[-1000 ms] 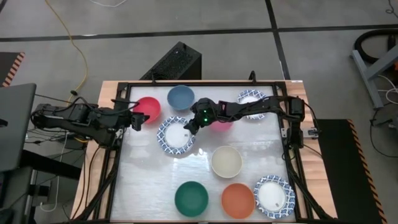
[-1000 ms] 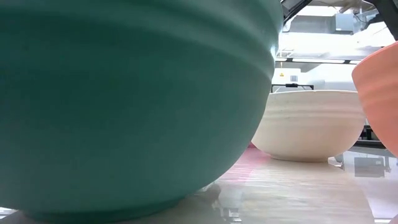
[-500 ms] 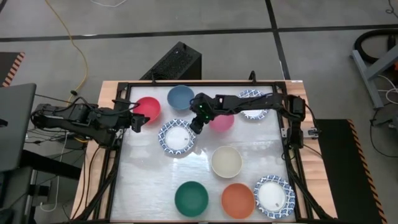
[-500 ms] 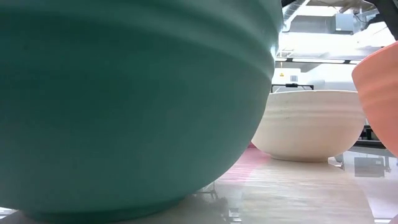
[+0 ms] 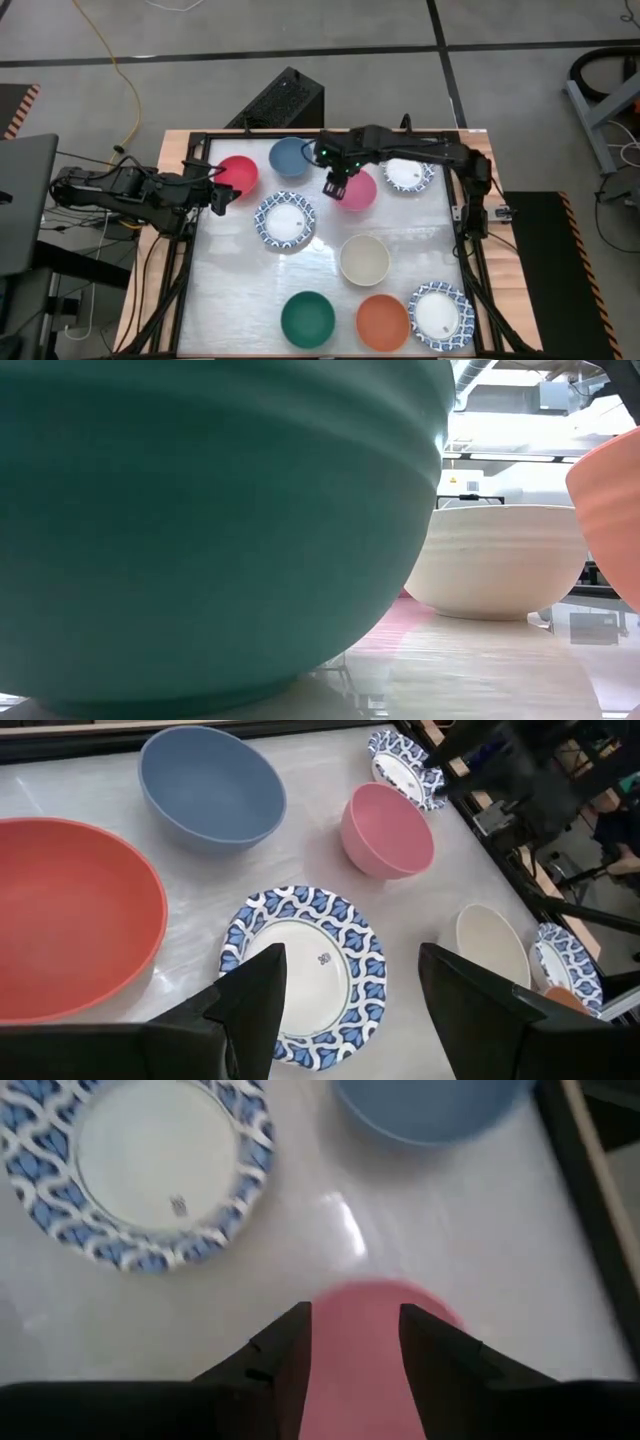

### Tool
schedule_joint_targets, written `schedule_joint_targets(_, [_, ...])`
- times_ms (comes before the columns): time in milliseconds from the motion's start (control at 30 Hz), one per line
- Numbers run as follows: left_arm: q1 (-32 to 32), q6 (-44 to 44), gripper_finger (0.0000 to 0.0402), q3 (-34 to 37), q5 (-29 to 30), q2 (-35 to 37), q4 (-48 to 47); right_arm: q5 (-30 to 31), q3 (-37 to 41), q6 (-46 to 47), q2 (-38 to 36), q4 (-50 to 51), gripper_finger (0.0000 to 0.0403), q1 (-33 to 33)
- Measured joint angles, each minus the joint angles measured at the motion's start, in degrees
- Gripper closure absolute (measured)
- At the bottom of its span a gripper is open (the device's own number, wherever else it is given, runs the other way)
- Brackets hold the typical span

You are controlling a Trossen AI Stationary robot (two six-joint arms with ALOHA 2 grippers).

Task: Nest bowls inside each other
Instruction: Stack the blue patterned bowl on top of the blue patterned bowl

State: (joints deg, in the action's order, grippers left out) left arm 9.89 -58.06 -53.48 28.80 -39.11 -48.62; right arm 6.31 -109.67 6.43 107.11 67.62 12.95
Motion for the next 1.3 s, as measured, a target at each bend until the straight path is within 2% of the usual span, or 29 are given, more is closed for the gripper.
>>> schedule_joint_targets(233, [0.00,0.50,0.0184,-0.01,0.21,0.00,0.00,6.44,-11.83,-1.13,-0.92,18.76,0.0255,0.39])
schedule_joint_targets(367, [0.00,1.37,0.0184,-0.01,0.33,0.00,0.02,6.80,-11.15,-1.10,-6.77,19.93,0.0265,0.39])
schedule_joint_targets(567, [0.00,2.14,0.0184,-0.01,0.37,-0.31,0.07,7.45,-7.74,-0.21,-20.41,19.76,0.0270,1.18])
schedule_joint_targets(900, [0.00,4.52,0.0184,0.00,0.45,-0.37,4.22,10.39,6.76,8.82,-43.49,19.01,0.0270,1.84])
schedule_joint_targets(1133, [0.00,6.86,0.0184,-0.01,1.27,-0.39,7.85,10.60,25.03,15.61,-55.84,13.22,0.0270,1.86])
schedule_joint_targets(1300, [-0.01,6.89,0.0184,-0.01,2.42,-0.70,8.75,10.73,38.06,15.98,-59.81,5.62,0.0268,1.83])
